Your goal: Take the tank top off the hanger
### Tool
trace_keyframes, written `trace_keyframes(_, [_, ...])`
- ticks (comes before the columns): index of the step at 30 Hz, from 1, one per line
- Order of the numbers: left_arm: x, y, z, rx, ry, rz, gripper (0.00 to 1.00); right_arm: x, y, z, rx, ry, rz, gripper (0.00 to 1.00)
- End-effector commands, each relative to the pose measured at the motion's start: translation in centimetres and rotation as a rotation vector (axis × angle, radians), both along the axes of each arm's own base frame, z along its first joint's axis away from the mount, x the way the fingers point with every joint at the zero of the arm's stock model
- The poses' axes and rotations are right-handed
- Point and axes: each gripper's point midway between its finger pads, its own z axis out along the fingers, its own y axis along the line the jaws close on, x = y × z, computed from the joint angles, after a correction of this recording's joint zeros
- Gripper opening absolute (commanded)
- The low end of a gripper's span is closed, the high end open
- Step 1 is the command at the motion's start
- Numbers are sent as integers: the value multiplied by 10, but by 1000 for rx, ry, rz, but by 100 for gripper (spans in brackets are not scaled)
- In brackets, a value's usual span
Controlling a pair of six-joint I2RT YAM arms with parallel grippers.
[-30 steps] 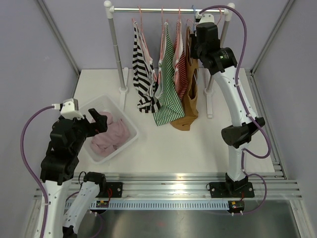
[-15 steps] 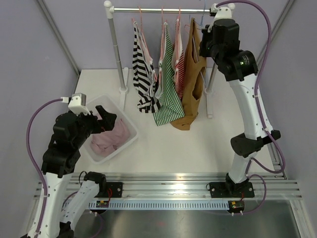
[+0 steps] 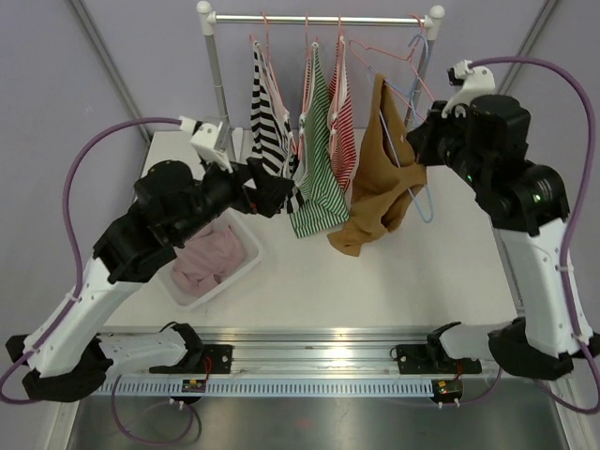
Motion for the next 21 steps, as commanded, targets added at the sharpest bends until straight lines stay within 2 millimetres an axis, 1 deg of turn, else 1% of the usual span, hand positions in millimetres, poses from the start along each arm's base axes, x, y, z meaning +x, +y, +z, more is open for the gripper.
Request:
trace_keyframes(1, [18,-25,49,-30,-118,46,99,-53,-9,24,78,-67,70,0])
trace_keyframes(2, [16,-38,54,-23,-135,15,99,-71,-12,31,95,-90,100,0])
trace_keyframes(3, [24,-59,47,11,-127,-6,99,-80,-12,26,96,-72,115,0])
trace_keyframes(4, [18,-69,70,-7,-186,-37,99,-89,-13,28,104,-73,131,0])
trace_keyframes(5, [18,-78,74,-2,-207,-50,99,-102,-15,31,117,-83,153,0])
trace_keyframes(6, [25,-97,68,23,-212,-65,99,-112,-13,31,128,-73,180,0])
trace_keyframes(7, [21,-105,84,8,-253,-86,99,-118,-13,32,136,-74,193,0])
trace_keyframes(8, [22,-115,86,11,-261,-104,99,-130,-14,34,149,-78,216,0])
trace_keyframes(9, [28,-134,76,37,-253,-126,99,-136,-13,33,160,-73,230,0])
trace_keyframes(10, [25,-145,75,50,-266,-151,99,-142,-12,34,167,-74,246,0])
trace_keyframes(11, [24,-150,84,38,-282,-156,98,-152,-12,35,181,-78,271,0])
trace_keyframes(12, [25,-157,82,44,-283,-165,97,-157,-12,33,190,-69,277,0])
trace_keyframes(13, [25,-169,77,48,-281,-181,96,-162,-13,34,197,-73,282,0])
trace_keyframes(14, [24,-174,74,46,-281,-191,96,-169,-14,36,205,-80,294,0])
trace_keyframes(15, [24,-178,77,30,-293,-193,95,-172,-13,34,207,-74,303,0])
trace_keyframes(17, [29,-186,68,43,-283,-172,88,-180,-11,34,209,-70,336,0])
trace_keyframes(18, [32,-187,67,45,-280,-160,85,-183,-11,33,209,-64,343,0])
trace_keyframes(19, [36,-186,65,52,-276,-131,78,-186,-10,33,213,-65,352,0])
trace_keyframes(21, [47,-186,57,71,-271,-84,72,-191,-9,33,218,-68,371,0])
